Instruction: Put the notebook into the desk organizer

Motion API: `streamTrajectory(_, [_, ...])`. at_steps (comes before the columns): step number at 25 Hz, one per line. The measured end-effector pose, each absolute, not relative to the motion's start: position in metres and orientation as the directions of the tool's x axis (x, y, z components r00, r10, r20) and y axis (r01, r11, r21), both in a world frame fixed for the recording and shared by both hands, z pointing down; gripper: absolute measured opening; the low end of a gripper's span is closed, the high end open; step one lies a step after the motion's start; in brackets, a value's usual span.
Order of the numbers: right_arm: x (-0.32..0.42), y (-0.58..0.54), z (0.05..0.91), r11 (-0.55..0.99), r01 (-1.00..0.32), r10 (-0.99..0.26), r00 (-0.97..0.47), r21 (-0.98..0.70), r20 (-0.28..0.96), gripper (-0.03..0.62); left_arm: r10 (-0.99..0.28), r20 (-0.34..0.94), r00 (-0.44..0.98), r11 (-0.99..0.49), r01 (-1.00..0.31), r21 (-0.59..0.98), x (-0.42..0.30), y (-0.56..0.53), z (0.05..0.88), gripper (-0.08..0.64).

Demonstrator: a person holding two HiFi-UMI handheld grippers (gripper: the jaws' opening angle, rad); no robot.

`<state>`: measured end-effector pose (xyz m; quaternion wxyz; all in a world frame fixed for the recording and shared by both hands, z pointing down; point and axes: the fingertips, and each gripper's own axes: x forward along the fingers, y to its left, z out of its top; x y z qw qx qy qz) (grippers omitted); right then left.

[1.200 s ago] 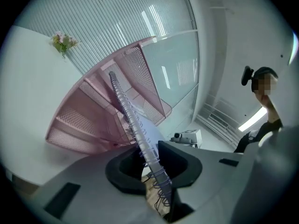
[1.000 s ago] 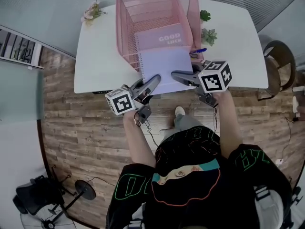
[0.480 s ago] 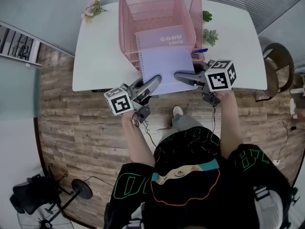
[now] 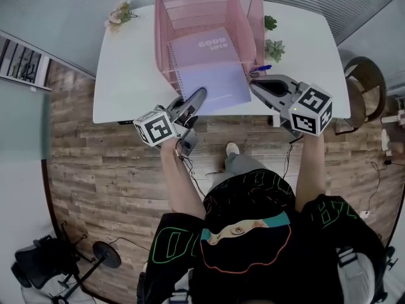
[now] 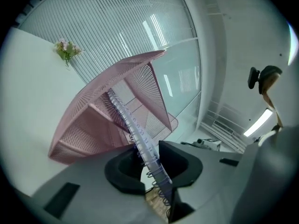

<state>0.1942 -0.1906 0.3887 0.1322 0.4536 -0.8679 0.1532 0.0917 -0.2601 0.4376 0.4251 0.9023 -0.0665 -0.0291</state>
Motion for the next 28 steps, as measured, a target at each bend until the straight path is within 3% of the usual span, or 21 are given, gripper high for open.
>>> streamTrajectory(3, [0.144,-0.168,0.396,0.753,-0.658,-0.585,-0.661,0.012,0.47,0.012,-0.162,0.035,0.986,-0.624,-0.13,0.771,0.094,-0.268,0.439,0.094])
streamTrajectory(8, [0.101,-0.159,0.451,0.859,-0.49,-0.432,-0.532,0.151,0.728,0.012,-0.193,0.081,0.978,-0.617,-0.186,0.764,0.096,-0.28,0.442,0.101])
streamTrajectory(15, [0.093,-0.186,0.485,0.803,-0.515,-0.498,-0.303,0.3,0.813,0.012,-0.284,0.133,0.95,-0.568,-0.278,0.774,0.095,-0.285,0.447,0.136])
streamTrajectory(25, [0.083,-0.207,0.477,0.752,-0.542,-0.589,-0.296,0.376,0.752,0.003,-0.303,0.227,0.925,-0.623,-0.373,0.688,0.068,-0.277,0.447,0.319])
streamTrajectory(28, [0.083,-0.217,0.471,0.715,-0.551,-0.643,-0.276,0.431,0.714,0.003,-0.315,0.291,0.903,-0.654,-0.429,0.624,0.054,-0.273,0.451,0.321])
